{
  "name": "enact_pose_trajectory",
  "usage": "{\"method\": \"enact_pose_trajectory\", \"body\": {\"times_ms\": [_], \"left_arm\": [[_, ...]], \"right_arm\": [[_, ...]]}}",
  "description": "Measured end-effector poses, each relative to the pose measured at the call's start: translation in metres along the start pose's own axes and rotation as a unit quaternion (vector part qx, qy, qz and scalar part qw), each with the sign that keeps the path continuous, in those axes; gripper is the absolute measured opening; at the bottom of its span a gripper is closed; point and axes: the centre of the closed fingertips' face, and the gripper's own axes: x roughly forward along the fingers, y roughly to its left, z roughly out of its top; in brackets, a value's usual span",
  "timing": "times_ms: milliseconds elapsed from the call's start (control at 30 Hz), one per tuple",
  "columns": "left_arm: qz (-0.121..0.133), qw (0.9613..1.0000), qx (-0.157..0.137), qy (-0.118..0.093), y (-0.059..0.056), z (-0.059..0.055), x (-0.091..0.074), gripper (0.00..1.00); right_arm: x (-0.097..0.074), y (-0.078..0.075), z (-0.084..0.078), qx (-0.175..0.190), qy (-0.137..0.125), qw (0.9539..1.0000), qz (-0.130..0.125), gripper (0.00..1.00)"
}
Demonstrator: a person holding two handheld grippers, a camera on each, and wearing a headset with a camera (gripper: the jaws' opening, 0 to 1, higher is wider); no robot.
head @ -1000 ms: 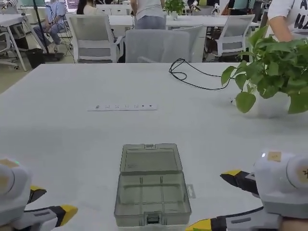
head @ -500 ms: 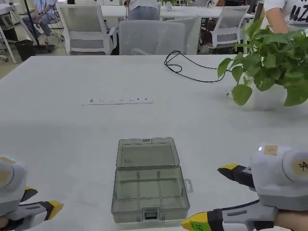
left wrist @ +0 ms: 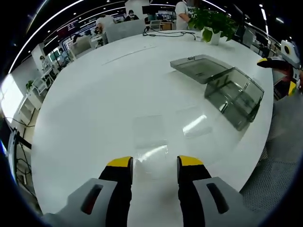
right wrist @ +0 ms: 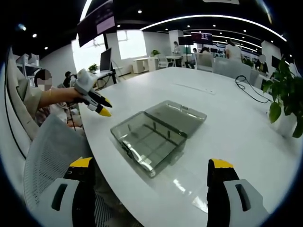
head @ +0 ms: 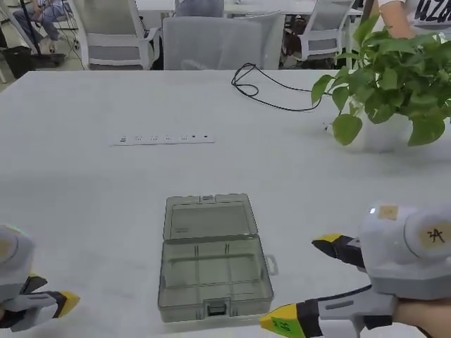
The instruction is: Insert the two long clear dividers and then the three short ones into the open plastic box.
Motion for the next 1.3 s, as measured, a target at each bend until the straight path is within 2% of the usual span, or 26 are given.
{"method": "enact_pose_trajectory", "body": {"times_ms": [100, 200, 333, 533, 600, 700, 933, 1067, 1167, 1300], "left_arm": [[-0.005, 0.9999, -0.007, 0.015, 0.0018, -0.0063, 0.0035, 0.35], [-0.009, 0.9997, -0.010, 0.019, 0.0021, -0.0084, 0.0063, 0.35], [-0.016, 0.9996, -0.014, 0.020, 0.0011, -0.0071, 0.0081, 0.34], [-0.028, 0.9986, -0.026, 0.038, 0.0008, -0.0062, 0.0096, 0.33], [-0.031, 0.9982, -0.010, 0.051, -0.0009, -0.0071, 0.0092, 0.33], [-0.031, 0.9973, -0.018, 0.064, -0.0005, -0.0067, 0.0099, 0.33], [-0.032, 0.9951, -0.013, 0.093, -0.0010, -0.0069, 0.0105, 0.32], [-0.029, 0.9952, -0.024, 0.091, 0.0004, -0.0062, 0.0104, 0.32], [-0.030, 0.9950, -0.047, 0.083, 0.0022, -0.0040, 0.0100, 0.30], [-0.029, 0.9950, -0.045, 0.084, 0.0022, -0.0049, 0.0100, 0.30]], "right_arm": [[0.0003, -0.0005, -0.0001, 0.002, 0.001, 1.0000, -0.002, 1.00], [0.0003, -0.0013, -0.0008, 0.002, 0.002, 1.0000, -0.004, 0.99], [0.0005, -0.0030, -0.0019, 0.004, 0.004, 1.0000, -0.008, 0.99], [0.0016, -0.0041, -0.0021, 0.003, 0.006, 0.9999, -0.009, 0.99], [0.0021, -0.0044, -0.0017, 0.005, 0.005, 0.9999, -0.010, 0.99], [0.0028, -0.0043, -0.0024, 0.005, 0.007, 0.9999, -0.010, 0.98], [0.0033, -0.0039, -0.0029, 0.005, 0.010, 0.9999, -0.011, 0.98], [0.0026, -0.0042, -0.0046, 0.005, 0.016, 0.9998, -0.014, 0.98], [0.0019, -0.0042, -0.0064, 0.004, 0.021, 0.9997, -0.015, 0.97], [0.0005, -0.0040, -0.0074, 0.003, 0.024, 0.9996, -0.017, 0.97]]}}
